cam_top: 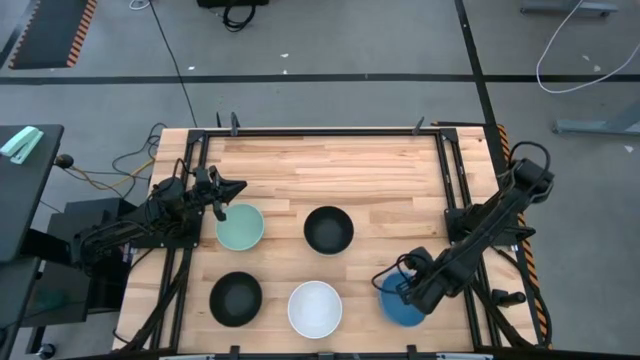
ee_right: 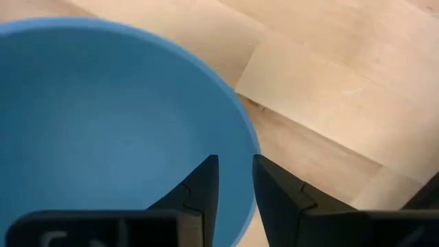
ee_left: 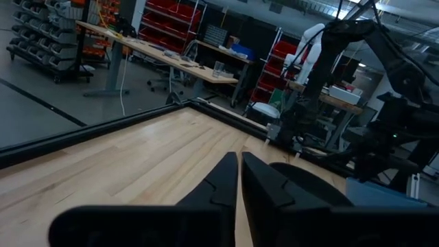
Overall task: Nest bowls inside each other
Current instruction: Stack the blue bowl on top of the right black bowl
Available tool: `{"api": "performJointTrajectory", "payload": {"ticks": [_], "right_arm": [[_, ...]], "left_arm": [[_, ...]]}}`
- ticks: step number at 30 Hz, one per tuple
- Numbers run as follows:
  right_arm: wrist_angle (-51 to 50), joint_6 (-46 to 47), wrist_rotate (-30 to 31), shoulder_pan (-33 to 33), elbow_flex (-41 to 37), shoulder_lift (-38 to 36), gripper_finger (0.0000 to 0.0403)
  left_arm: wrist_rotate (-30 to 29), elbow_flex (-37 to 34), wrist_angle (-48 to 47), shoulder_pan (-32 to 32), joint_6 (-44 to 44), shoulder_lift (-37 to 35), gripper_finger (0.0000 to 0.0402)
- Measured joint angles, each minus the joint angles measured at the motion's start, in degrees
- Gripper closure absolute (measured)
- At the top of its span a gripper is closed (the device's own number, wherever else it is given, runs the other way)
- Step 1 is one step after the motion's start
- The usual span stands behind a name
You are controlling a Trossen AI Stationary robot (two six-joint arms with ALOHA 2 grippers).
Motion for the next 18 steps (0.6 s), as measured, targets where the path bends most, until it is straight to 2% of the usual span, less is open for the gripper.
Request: {"api": "performJointTrajectory", "payload": {"ticks": [7, 18], "right_arm": [[-0.2, -1.0, 3.7, 0.0, 1.8, -1.9, 0.0305], [-1.9, -1.1, 3.6, 0.0, 1.8, 0.1, 0.0305]], "left_arm": [[0.0, 0.0, -0.1, 0.0, -1.5, 0.0, 0.0366], [0.0, 0.0, -0.3, 0.0, -1.5, 0.0, 0.0374]]}}
